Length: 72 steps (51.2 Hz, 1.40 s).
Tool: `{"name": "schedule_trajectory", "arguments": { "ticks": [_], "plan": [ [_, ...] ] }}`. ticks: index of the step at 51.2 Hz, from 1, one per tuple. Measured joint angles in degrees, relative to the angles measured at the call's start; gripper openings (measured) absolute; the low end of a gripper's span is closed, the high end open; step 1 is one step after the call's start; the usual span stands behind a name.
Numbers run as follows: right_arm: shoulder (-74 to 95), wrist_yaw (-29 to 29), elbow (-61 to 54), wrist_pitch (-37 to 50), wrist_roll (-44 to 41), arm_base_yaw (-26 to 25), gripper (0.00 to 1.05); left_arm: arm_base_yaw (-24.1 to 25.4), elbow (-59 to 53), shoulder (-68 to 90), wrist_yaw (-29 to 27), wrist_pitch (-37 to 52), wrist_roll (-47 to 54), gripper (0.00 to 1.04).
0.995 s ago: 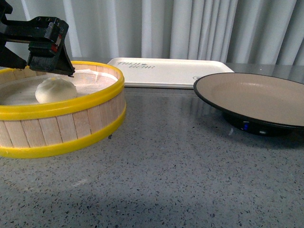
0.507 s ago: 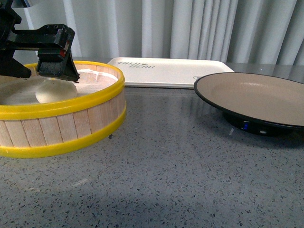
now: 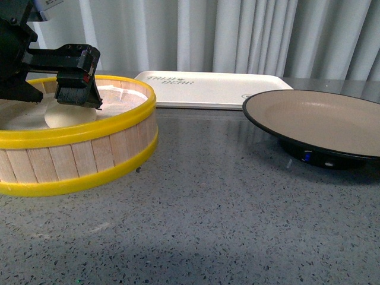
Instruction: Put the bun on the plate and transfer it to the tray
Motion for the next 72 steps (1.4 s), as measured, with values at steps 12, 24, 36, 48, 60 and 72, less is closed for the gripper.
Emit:
{"name": "schedule_trajectory", "arguments": {
  "ticks": [12, 24, 36, 48, 60, 72],
  "plan": [
    [0.0, 0.0, 0.0, 0.0, 0.0, 0.0, 0.96, 0.3, 0.0, 1.2, 0.1, 1.4, -0.4, 0.98],
    [0.0, 0.0, 0.0, 0.0, 0.0, 0.0, 0.96, 0.4, 0.0, 1.4, -0.8, 1.6, -0.2, 0.71],
    [0.0, 0.0, 0.0, 0.0, 0.0, 0.0, 0.96, 0.5, 0.0, 1.4, 0.3, 1.9, -0.5, 0.41],
    [0.0, 0.0, 0.0, 0.0, 0.0, 0.0, 0.96, -0.9, 0.0, -0.8, 2.6, 3.1, -1.3, 0.05],
    [0.0, 0.0, 0.0, 0.0, 0.0, 0.0, 0.96, -5.5, 1.4, -3.2, 5.3, 7.1, -0.6, 0.05],
    [0.0, 0.0, 0.0, 0.0, 0.0, 0.0, 0.96, -12.2, 5.5, -1.3, 8.4, 10.2, -0.6, 0.05]
  ]
}}
